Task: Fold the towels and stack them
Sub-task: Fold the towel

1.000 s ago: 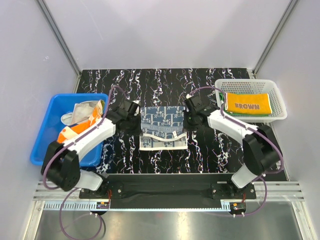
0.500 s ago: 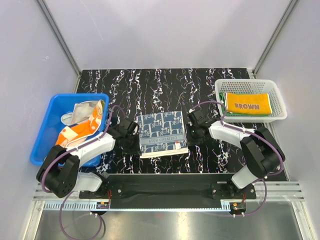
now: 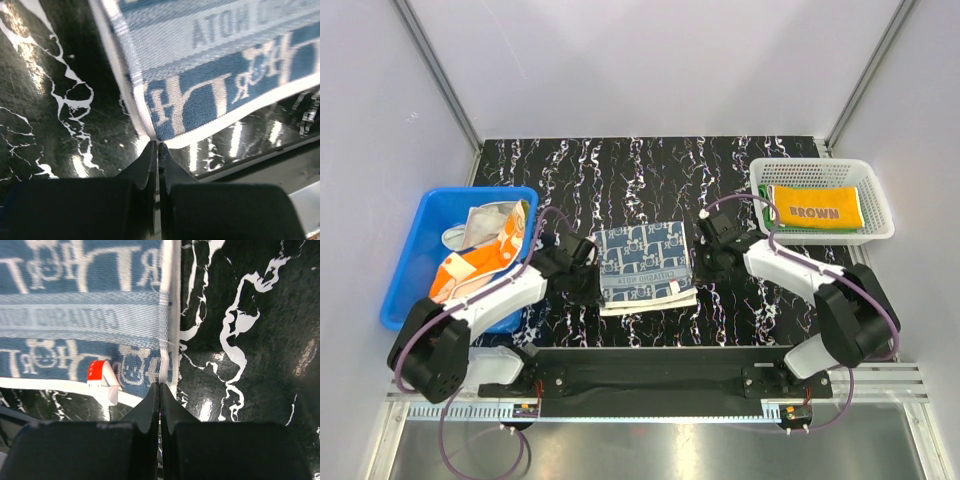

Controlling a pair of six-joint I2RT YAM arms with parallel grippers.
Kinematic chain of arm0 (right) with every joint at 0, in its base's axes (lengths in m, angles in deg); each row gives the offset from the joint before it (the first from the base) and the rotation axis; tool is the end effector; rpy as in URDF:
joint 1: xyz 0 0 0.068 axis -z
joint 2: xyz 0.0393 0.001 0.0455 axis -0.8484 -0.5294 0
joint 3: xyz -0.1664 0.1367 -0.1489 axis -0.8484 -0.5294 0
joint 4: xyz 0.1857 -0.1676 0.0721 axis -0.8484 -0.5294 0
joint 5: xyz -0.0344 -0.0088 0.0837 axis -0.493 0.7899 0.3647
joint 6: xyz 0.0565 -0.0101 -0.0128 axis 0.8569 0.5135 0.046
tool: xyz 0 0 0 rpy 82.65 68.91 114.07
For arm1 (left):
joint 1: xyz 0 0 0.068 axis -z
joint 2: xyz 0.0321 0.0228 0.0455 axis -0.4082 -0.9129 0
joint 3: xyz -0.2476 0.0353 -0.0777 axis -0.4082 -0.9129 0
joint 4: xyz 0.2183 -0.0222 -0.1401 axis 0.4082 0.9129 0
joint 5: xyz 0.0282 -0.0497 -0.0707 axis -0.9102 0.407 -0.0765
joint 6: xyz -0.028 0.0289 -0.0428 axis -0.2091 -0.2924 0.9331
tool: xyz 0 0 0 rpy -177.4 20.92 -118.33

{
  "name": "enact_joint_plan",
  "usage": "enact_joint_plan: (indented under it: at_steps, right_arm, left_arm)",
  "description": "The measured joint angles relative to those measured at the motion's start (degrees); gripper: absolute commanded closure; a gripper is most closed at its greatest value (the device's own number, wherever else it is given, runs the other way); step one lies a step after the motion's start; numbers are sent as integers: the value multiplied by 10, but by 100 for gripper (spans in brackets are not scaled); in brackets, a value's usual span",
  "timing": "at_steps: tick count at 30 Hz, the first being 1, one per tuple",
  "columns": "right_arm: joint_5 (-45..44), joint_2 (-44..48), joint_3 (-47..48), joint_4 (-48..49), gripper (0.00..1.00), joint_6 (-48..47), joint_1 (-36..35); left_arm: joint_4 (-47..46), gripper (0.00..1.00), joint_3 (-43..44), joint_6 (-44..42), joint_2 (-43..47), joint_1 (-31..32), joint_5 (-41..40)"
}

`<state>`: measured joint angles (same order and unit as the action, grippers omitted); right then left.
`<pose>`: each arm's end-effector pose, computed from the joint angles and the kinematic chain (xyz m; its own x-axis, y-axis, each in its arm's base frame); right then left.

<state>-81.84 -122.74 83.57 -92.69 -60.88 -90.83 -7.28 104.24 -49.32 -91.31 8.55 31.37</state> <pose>0.2412 0.1602 0.1657 -0.9341 -0.0341 -0.3553 -0.1443 0.9465 0.2885 0.1897 -0.1309 0.1604 -0.9687 -0.0514 -0.2427 0.0457 0.9246 -0.3783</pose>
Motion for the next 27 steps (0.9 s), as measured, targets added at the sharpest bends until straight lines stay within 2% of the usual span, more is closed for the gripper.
enact_joint_plan:
  at_steps: [7, 12, 20, 21, 22, 24, 26, 27]
  right_arm:
    - [2, 43, -28, 13, 100, 2, 0]
    - [12, 35, -75, 22, 100, 7, -1]
    - [12, 24, -83, 40, 100, 9, -2]
    - [12, 24, -84, 41, 97, 9, -2]
    - [14, 24, -85, 43, 93, 10, -2]
    - [18, 24, -88, 47, 81, 14, -2]
    - [22, 27, -92, 47, 75, 18, -2]
    - [24, 31, -93, 46, 73, 19, -2]
  left_arm:
    - [-2, 100, -3, 1, 14, 20, 0]
    - [-16, 100, -34, 9, -14, 27, 3]
    - [-32, 100, -36, 10, -21, 36, 3]
    - [-33, 100, -36, 10, -21, 38, 3]
    - [-33, 87, -36, 12, -21, 39, 0]
    - [-30, 73, -35, 14, -21, 42, -6]
    - [-17, 62, -28, 19, -22, 44, -16]
    - [-2, 60, -20, 18, -22, 45, -26]
